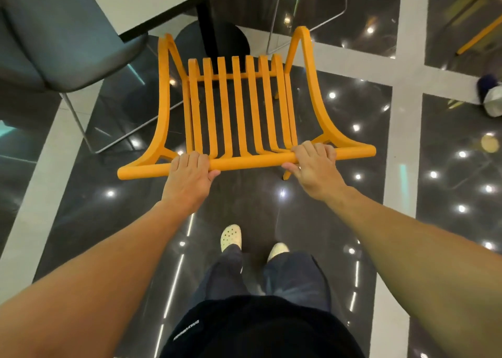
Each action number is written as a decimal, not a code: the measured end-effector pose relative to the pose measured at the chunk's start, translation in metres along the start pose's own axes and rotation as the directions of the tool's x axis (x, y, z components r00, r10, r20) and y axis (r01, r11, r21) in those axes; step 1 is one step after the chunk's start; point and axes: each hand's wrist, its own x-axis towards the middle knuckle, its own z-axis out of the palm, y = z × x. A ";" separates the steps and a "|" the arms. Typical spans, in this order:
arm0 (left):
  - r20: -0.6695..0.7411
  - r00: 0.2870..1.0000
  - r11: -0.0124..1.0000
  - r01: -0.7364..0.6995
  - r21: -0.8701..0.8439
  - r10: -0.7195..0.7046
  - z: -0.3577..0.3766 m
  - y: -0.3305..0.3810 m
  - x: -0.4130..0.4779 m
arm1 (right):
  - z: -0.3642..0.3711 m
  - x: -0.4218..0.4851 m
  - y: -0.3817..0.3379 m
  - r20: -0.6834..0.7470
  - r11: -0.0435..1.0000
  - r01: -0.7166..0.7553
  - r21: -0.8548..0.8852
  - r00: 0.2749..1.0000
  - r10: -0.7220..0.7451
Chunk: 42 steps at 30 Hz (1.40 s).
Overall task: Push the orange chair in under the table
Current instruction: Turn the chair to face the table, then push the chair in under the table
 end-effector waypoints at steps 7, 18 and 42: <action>-0.035 0.994 0.994 0.108 -0.014 -0.108 -0.002 0.046 0.076 | -0.031 0.071 0.077 0.015 0.993 0.116 -0.011 0.993 -0.116; -0.072 0.952 0.955 0.293 -0.049 -0.296 -0.004 0.110 0.168 | -0.066 0.170 0.176 0.108 0.952 0.304 -0.037 0.948 -0.298; -0.078 0.855 0.858 0.507 -0.087 -0.513 -0.016 0.137 0.333 | -0.113 0.354 0.264 0.128 0.855 0.518 -0.014 0.849 -0.512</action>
